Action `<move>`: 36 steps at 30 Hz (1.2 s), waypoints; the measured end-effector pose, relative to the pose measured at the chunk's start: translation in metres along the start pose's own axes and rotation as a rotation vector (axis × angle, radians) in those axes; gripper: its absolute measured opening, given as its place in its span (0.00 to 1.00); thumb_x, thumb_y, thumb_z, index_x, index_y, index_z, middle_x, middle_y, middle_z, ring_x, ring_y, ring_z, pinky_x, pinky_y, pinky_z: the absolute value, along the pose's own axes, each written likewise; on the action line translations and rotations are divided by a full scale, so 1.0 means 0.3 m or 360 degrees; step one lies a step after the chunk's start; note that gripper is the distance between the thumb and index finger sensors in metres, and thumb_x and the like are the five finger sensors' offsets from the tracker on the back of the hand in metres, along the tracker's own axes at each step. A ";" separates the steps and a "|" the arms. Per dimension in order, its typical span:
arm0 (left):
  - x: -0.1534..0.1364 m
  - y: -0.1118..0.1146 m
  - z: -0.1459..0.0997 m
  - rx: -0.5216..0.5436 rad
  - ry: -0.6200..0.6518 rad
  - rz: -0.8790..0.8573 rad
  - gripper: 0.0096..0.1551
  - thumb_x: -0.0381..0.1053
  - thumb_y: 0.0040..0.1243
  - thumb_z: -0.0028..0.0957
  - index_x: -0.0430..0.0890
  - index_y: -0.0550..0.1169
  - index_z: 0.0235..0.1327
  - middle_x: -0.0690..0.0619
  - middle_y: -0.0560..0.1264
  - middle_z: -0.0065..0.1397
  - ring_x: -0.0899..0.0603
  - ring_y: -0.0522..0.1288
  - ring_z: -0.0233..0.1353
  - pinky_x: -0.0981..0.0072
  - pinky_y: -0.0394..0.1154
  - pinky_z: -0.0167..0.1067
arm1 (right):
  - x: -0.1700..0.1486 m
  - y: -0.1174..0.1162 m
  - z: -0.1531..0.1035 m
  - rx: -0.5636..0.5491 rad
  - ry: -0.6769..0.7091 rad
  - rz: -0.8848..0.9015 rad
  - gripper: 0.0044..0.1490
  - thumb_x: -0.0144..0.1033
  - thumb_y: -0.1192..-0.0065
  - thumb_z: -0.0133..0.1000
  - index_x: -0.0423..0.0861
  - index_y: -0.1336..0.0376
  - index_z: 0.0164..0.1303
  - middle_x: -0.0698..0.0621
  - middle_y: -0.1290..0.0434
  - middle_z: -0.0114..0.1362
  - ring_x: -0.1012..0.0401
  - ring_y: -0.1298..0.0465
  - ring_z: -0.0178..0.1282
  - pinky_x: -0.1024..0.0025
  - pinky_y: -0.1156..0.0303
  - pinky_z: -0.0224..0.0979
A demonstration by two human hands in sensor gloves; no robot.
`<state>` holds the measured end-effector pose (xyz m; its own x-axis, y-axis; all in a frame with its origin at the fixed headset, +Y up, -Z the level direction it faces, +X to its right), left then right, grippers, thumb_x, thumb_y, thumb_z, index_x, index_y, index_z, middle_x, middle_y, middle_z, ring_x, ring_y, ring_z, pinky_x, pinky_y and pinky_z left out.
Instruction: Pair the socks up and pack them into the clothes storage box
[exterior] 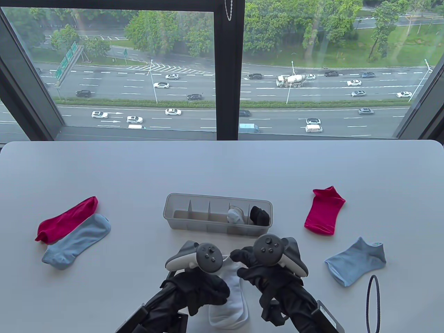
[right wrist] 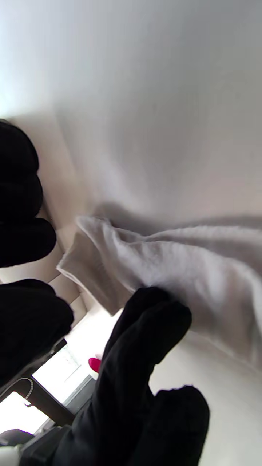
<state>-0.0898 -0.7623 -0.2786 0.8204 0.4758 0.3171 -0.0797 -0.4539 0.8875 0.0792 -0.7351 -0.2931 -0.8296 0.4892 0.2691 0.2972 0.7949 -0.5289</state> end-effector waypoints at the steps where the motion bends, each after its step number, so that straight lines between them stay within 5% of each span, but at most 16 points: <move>1: -0.011 -0.006 0.006 0.0045 -0.0022 0.0011 0.34 0.46 0.49 0.63 0.36 0.59 0.80 0.47 0.42 0.86 0.34 0.32 0.84 0.24 0.37 0.73 | 0.005 -0.025 0.005 0.0104 0.0008 -0.0099 0.38 0.39 0.34 0.52 0.55 0.43 0.74 0.38 0.43 0.83 0.39 0.44 0.80 0.42 0.41 0.78; 4: -0.057 -0.025 0.009 0.0092 -0.0048 -0.0083 0.33 0.44 0.49 0.63 0.40 0.57 0.80 0.50 0.38 0.86 0.36 0.27 0.83 0.25 0.33 0.73 | 0.017 -0.096 0.027 0.0417 0.0001 -0.0259 0.45 0.40 0.32 0.52 0.59 0.51 0.77 0.37 0.55 0.86 0.38 0.55 0.82 0.40 0.49 0.81; 7: -0.097 -0.027 0.006 0.0094 -0.0031 -0.0191 0.32 0.43 0.49 0.63 0.42 0.56 0.80 0.53 0.36 0.85 0.38 0.25 0.82 0.27 0.30 0.72 | 0.018 -0.163 0.049 0.0551 -0.0031 -0.0278 0.48 0.38 0.31 0.51 0.61 0.54 0.77 0.37 0.65 0.84 0.39 0.65 0.81 0.40 0.56 0.82; 10: -0.106 -0.032 0.005 0.0106 -0.0039 -0.0186 0.35 0.47 0.52 0.62 0.46 0.53 0.79 0.53 0.34 0.85 0.37 0.23 0.81 0.26 0.29 0.71 | 0.024 -0.186 0.065 0.0306 -0.0090 -0.0426 0.43 0.40 0.32 0.51 0.67 0.52 0.70 0.42 0.66 0.82 0.43 0.67 0.81 0.42 0.61 0.83; 13: -0.102 -0.025 0.008 0.0092 -0.0039 -0.0167 0.40 0.53 0.55 0.59 0.48 0.50 0.78 0.50 0.32 0.84 0.35 0.23 0.80 0.26 0.28 0.70 | 0.020 -0.175 0.076 0.0065 -0.0185 -0.0263 0.23 0.47 0.37 0.51 0.67 0.39 0.56 0.44 0.55 0.81 0.44 0.59 0.82 0.42 0.56 0.83; 16: -0.100 -0.018 0.012 0.0101 -0.0058 -0.0147 0.41 0.55 0.55 0.58 0.47 0.50 0.77 0.51 0.30 0.84 0.34 0.21 0.79 0.26 0.27 0.70 | -0.003 -0.161 0.082 0.0145 -0.0215 -0.0060 0.21 0.47 0.40 0.52 0.62 0.37 0.56 0.45 0.56 0.80 0.46 0.63 0.82 0.44 0.61 0.83; 21: -0.091 -0.022 0.022 0.0279 -0.0056 -0.0066 0.23 0.45 0.47 0.64 0.42 0.64 0.70 0.50 0.34 0.85 0.31 0.25 0.80 0.25 0.30 0.70 | -0.040 -0.143 0.076 0.0129 -0.0234 0.0299 0.23 0.47 0.48 0.56 0.53 0.34 0.58 0.45 0.54 0.80 0.49 0.64 0.82 0.47 0.64 0.82; 24: -0.089 -0.020 0.026 0.0247 -0.0020 -0.0074 0.22 0.44 0.44 0.65 0.40 0.65 0.70 0.49 0.33 0.84 0.30 0.24 0.79 0.25 0.30 0.69 | -0.045 -0.158 0.078 0.0302 -0.0152 0.0369 0.38 0.49 0.39 0.53 0.54 0.46 0.73 0.41 0.64 0.81 0.46 0.72 0.79 0.47 0.71 0.80; 26: -0.090 -0.021 0.026 0.0238 -0.0008 -0.0085 0.22 0.43 0.43 0.65 0.40 0.66 0.70 0.48 0.33 0.84 0.30 0.24 0.79 0.25 0.29 0.69 | -0.043 -0.165 0.080 0.0307 -0.0163 0.0382 0.28 0.49 0.41 0.54 0.59 0.40 0.65 0.41 0.67 0.81 0.46 0.75 0.78 0.47 0.74 0.78; 30: -0.094 -0.022 0.024 0.0246 0.0012 -0.0143 0.23 0.44 0.39 0.65 0.38 0.66 0.71 0.48 0.33 0.84 0.30 0.24 0.79 0.24 0.29 0.68 | -0.045 -0.157 0.084 0.0226 -0.0232 0.0389 0.22 0.49 0.50 0.58 0.55 0.35 0.58 0.43 0.63 0.81 0.48 0.72 0.79 0.48 0.71 0.79; 34: -0.076 -0.008 0.032 0.0282 -0.0039 -0.0059 0.37 0.53 0.47 0.63 0.47 0.47 0.77 0.46 0.30 0.83 0.28 0.23 0.78 0.24 0.28 0.68 | -0.045 -0.155 0.084 0.0140 -0.0321 0.0429 0.22 0.48 0.53 0.61 0.50 0.33 0.56 0.45 0.60 0.81 0.50 0.69 0.80 0.49 0.70 0.80; 36: -0.072 -0.012 0.031 0.0427 -0.0044 -0.0012 0.26 0.48 0.45 0.64 0.46 0.57 0.73 0.47 0.34 0.85 0.28 0.27 0.80 0.23 0.31 0.70 | -0.046 -0.151 0.081 0.0067 -0.0363 0.0453 0.22 0.49 0.53 0.61 0.49 0.31 0.52 0.46 0.57 0.81 0.51 0.67 0.81 0.49 0.68 0.80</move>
<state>-0.1018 -0.7779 -0.2918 0.8359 0.4608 0.2982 0.0763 -0.6356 0.7683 0.0656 -0.7865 -0.2925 -0.8020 0.5922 -0.0777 0.5155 0.6206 -0.5909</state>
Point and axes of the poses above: the tracker on the back of each hand, its own x axis roughly to the thumb side, its own z axis roughly from the wrist to the fingertips, y = z × x, the point moved 1 cm from there along z, roughly from the wrist to the fingertips
